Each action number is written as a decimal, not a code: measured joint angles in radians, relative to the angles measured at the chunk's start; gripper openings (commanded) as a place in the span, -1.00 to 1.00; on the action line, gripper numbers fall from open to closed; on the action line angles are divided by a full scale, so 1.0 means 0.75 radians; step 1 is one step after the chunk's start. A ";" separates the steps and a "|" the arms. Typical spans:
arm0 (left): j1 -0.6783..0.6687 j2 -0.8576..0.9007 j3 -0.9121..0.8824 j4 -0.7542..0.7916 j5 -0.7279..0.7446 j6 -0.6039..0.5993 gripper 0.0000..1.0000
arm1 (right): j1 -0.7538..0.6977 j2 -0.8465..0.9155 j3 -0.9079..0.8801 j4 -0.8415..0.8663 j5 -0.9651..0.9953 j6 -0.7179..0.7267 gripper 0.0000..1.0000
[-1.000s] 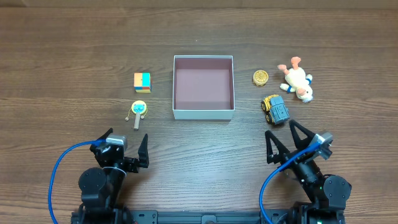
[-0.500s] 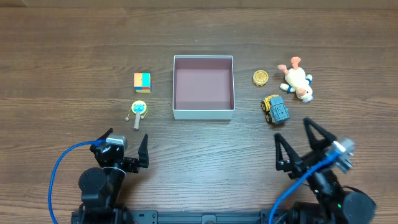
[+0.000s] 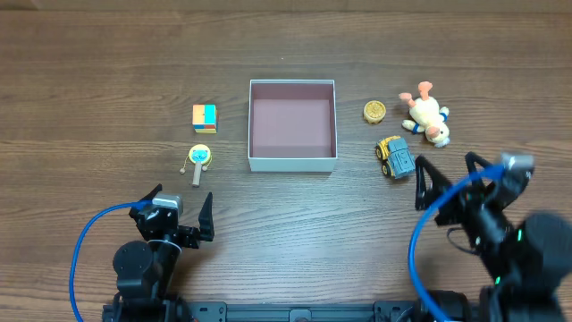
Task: Pack container
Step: 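Move the right gripper over the yellow-and-grey toy truck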
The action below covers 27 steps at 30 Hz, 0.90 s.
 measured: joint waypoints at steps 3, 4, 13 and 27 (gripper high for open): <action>0.000 0.000 0.002 -0.003 0.000 0.000 1.00 | 0.000 0.229 0.202 -0.216 0.078 -0.055 1.00; 0.000 0.001 0.002 -0.004 0.000 0.000 1.00 | -0.001 0.322 0.300 -0.312 0.098 -0.074 1.00; 0.000 0.000 0.002 -0.006 -0.004 0.000 1.00 | 0.000 0.928 0.869 -0.787 0.153 -0.137 1.00; 0.000 0.000 0.002 -0.006 -0.004 0.000 1.00 | 0.198 1.433 0.907 -0.917 0.323 -0.162 1.00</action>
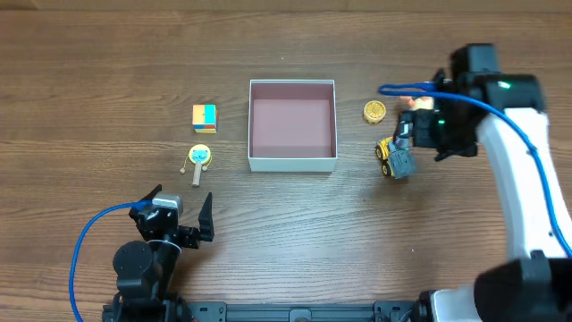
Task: Pack container
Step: 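Move the right gripper over the yellow-and-grey toy truck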
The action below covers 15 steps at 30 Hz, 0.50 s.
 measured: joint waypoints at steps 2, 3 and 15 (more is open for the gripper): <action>0.000 0.000 0.000 0.000 0.000 0.000 1.00 | 0.049 0.047 0.000 -0.001 0.054 -0.001 1.00; 0.000 0.000 0.000 0.000 0.000 0.000 1.00 | 0.071 0.069 0.000 0.000 0.078 -0.001 1.00; 0.000 0.000 0.000 0.000 0.000 0.000 1.00 | 0.123 0.188 0.000 0.056 0.230 -0.002 1.00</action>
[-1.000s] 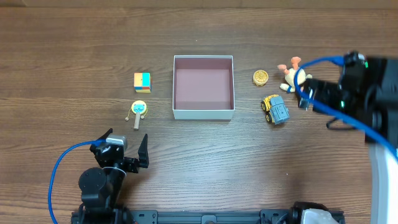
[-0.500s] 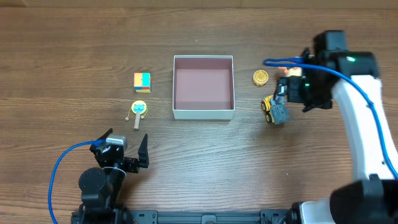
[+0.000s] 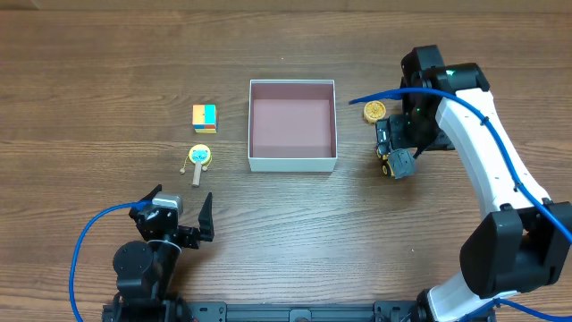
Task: Pack container
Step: 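Move the right gripper over the yellow-and-grey toy truck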
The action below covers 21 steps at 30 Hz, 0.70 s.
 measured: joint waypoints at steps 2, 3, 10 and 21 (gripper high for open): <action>0.000 0.000 0.000 0.000 0.000 0.000 1.00 | 0.000 0.002 0.000 0.021 0.011 0.000 1.00; 0.000 0.000 0.000 0.000 0.000 0.000 1.00 | 0.001 0.002 0.000 0.026 0.012 0.000 1.00; 0.000 0.000 0.000 0.000 0.000 0.000 1.00 | -0.001 0.002 -0.003 0.053 0.012 -0.012 1.00; 0.000 0.000 0.000 0.000 0.000 0.000 1.00 | -0.009 0.005 -0.149 0.218 0.009 -0.036 1.00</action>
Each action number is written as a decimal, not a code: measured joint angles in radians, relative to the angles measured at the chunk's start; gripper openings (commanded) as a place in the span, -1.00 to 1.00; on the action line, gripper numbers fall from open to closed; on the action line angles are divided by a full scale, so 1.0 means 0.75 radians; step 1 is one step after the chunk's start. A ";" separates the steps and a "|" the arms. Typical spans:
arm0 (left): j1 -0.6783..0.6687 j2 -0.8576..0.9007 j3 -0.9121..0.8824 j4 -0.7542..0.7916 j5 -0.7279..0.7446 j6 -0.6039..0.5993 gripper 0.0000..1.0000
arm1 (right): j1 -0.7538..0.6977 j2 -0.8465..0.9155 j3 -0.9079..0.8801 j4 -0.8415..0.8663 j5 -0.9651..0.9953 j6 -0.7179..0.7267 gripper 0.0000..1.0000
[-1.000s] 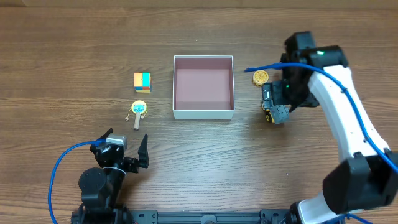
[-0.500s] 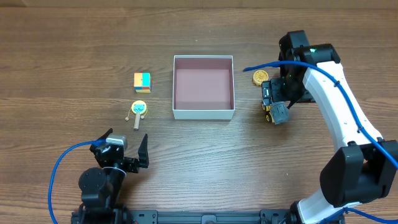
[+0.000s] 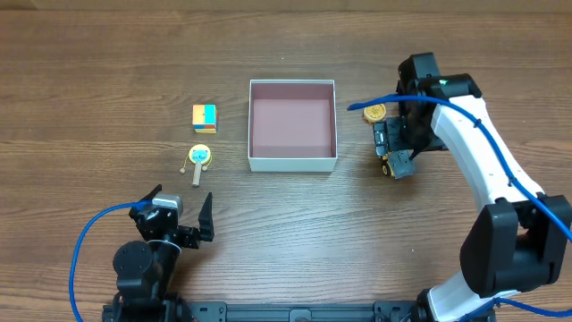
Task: Pack container
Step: 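Move the right gripper over the yellow-and-grey toy truck, then lower the right gripper and grasp the toy truck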
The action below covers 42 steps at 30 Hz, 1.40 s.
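Note:
A white box (image 3: pixel 292 162) with a pink floor stands open and empty at the table's middle. Just right of it lies a yellow and grey toy truck (image 3: pixel 399 164). My right gripper (image 3: pixel 384 143) hangs over the truck's near end, its fingers apart and mostly hidden under the wrist. A gold coin-like disc (image 3: pixel 374 112) sits just beyond it. At the left are a coloured cube (image 3: pixel 204 117) and a small yellow rattle (image 3: pixel 199 158). My left gripper (image 3: pixel 179 207) rests open at the front left, holding nothing.
The right arm's white link runs from the front right corner up over the table's right side and covers whatever lies under it. Blue cables loop by both arm bases.
My right gripper has shifted slightly, staying over the toy truck. The truck, the box and the left arm have not moved.
My right gripper first stood open at the front right, with a plush toy in view at the far right. It then reached out beside the truck, covering the plush toy. After that it was over the truck's left end, where it stays now.

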 measured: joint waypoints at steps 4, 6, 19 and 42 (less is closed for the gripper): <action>0.000 0.000 0.000 0.000 0.000 0.000 1.00 | -0.012 0.000 -0.031 0.026 -0.003 -0.002 1.00; 0.000 0.000 0.000 0.000 0.000 0.000 1.00 | -0.028 0.000 -0.032 0.030 -0.003 -0.002 1.00; 0.000 0.000 0.000 0.000 0.000 0.000 1.00 | -0.051 0.000 -0.055 0.044 -0.160 -0.184 1.00; 0.000 0.000 0.000 0.000 0.000 0.000 1.00 | -0.051 0.012 -0.278 0.251 -0.142 -0.240 1.00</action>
